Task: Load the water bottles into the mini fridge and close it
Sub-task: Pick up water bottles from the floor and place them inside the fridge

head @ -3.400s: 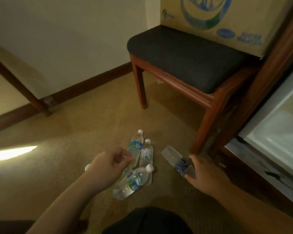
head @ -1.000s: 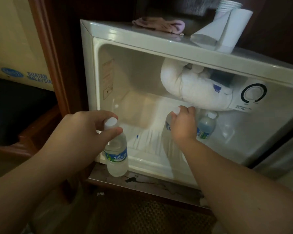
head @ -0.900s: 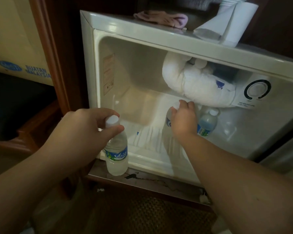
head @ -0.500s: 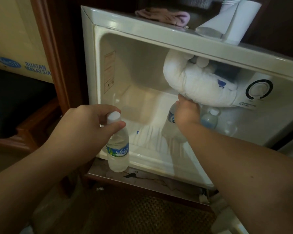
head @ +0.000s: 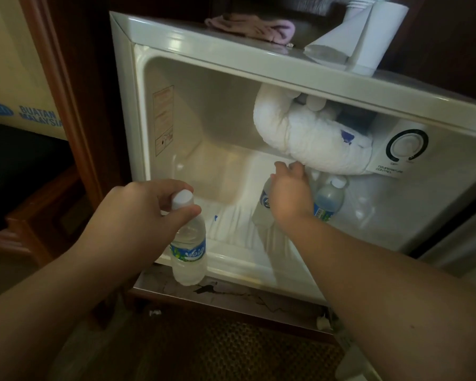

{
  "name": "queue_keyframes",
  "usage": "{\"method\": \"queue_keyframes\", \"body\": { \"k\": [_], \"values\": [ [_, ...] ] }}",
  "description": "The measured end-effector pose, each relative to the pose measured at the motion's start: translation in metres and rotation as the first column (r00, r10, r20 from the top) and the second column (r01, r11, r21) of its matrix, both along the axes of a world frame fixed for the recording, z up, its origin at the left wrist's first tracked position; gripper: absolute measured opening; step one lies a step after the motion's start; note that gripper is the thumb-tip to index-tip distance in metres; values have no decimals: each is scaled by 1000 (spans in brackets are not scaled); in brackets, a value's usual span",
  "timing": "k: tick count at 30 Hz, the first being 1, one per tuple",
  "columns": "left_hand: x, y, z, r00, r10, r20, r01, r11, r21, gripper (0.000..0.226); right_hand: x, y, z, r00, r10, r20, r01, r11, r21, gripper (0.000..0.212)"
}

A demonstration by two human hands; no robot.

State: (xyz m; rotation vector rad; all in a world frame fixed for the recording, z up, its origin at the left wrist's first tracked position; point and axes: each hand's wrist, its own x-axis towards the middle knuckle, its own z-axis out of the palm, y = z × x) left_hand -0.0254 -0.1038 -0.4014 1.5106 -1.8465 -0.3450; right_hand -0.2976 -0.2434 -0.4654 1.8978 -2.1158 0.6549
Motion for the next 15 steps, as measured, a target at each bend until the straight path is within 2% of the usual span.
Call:
{"method": "queue_keyframes", "body": {
  "k": [3,6,8,12,15],
  "values": [
    [-2,1,-2,1000,-4,-17,4,1000,9,37,5,5,-9,1000,9,28,-6,993,-117,49],
    [-3,3,-3,1000,-10,-7,10,1000,3,36,9,9,-10,994,-9,109,25,988,-150,52],
    [-3,3,-3,1000,-14,-4,14,1000,0,37,10,12,-6,979,-8,202,39,988,-148,54],
    [-4,2,-2,1000,-6,-11,6,1000,-3,36,10,15,-2,956,-61,288,93,991,-100,63],
    [-4,3,-3,1000,-8,-13,8,1000,-5,35,9,13,-7,893,-101,438,133,990,-41,63]
  ]
}}
